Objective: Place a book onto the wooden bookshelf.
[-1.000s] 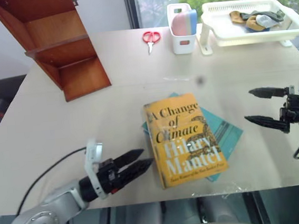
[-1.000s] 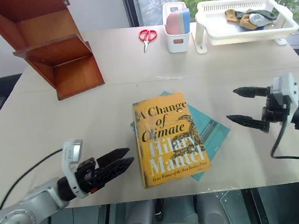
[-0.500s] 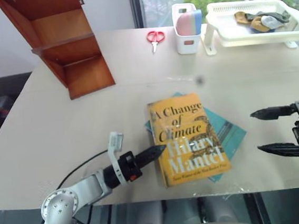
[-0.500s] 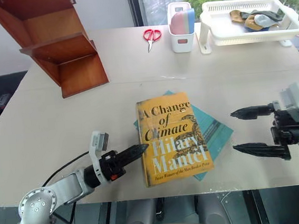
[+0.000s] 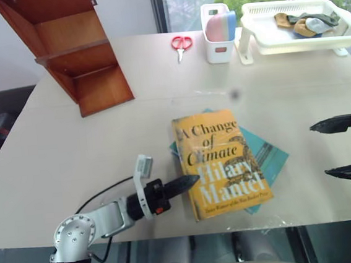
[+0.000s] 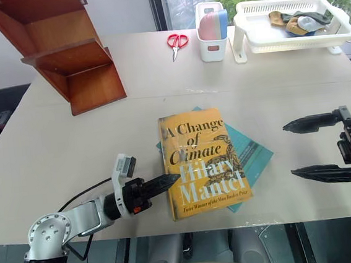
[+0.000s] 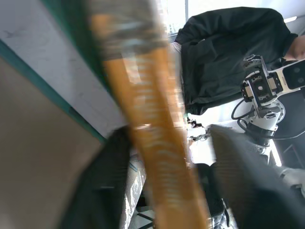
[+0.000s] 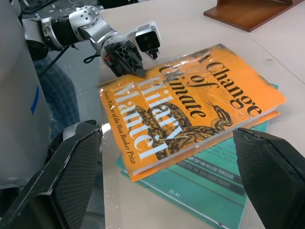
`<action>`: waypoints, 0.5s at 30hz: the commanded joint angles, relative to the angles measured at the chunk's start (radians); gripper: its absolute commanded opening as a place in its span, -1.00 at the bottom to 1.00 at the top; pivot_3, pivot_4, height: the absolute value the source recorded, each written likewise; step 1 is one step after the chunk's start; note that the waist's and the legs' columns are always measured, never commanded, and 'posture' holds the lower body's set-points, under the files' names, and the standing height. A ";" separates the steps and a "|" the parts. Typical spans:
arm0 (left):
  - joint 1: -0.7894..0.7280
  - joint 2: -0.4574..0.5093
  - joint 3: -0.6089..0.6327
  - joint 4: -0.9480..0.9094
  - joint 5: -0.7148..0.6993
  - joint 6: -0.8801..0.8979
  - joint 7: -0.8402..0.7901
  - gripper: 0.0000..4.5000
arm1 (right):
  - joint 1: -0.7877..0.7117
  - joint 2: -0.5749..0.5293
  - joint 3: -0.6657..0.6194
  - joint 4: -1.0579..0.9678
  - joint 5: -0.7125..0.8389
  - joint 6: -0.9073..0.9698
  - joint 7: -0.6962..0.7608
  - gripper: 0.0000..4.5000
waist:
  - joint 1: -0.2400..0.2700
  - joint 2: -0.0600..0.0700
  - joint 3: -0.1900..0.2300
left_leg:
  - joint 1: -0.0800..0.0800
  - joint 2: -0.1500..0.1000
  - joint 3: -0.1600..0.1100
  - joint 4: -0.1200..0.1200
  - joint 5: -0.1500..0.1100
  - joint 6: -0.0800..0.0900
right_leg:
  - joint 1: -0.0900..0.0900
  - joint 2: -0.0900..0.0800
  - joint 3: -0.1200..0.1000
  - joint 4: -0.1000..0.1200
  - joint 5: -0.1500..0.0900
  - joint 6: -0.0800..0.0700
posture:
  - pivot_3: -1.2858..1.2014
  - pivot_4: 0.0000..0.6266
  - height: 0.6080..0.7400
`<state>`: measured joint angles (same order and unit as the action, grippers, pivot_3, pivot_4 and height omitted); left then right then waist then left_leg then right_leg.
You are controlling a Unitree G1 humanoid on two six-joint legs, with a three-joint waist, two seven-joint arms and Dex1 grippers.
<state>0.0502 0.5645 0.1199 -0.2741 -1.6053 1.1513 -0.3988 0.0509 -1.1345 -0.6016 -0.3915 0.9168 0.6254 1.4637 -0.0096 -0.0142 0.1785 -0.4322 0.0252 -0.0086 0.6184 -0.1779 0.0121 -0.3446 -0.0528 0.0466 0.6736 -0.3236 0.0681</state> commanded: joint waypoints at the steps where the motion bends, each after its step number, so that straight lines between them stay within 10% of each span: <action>1: 0.030 0.024 0.046 -0.055 -0.080 -0.006 -0.019 -0.82 | -0.015 -0.006 -0.012 0.004 -0.004 -0.016 0.017 1.00 | 0.000 0.000 0.000 | 0.000 0.000 0.000 0.000 0.000 0.000 | 0.000 0.000 0.000 0.000 0.000 0.000 | 0.03 -0.52 1.00; 6: 0.039 0.087 0.130 -0.156 -0.168 -0.050 -0.045 -0.94 | -0.037 0.007 -0.005 0.038 -0.014 -0.037 0.015 1.00 | 0.004 0.000 0.000 | 0.000 0.000 0.000 0.000 0.000 0.000 | 0.000 -0.002 -0.001 -0.001 0.000 0.000 | 0.03 -0.52 1.00; 15: -0.462 0.180 0.104 -0.152 0.211 -0.236 -0.009 -0.94 | -0.218 0.111 0.063 0.274 0.032 -0.034 0.003 1.00 | 0.021 -0.001 0.001 | -0.001 -0.003 0.001 0.001 0.000 0.000 | 0.002 0.000 0.000 -0.004 0.000 0.000 | 0.03 -0.52 1.00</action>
<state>-0.3824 0.7257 0.2263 -0.4272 -1.4769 0.9605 -0.4006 -0.1397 -1.0258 -0.5318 -0.1332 0.9263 0.6008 1.4591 0.0117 -0.0151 0.1791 -0.4330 0.0222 -0.0074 0.6190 -0.1778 0.0126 -0.3429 -0.0524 0.0466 0.6687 -0.3231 0.0687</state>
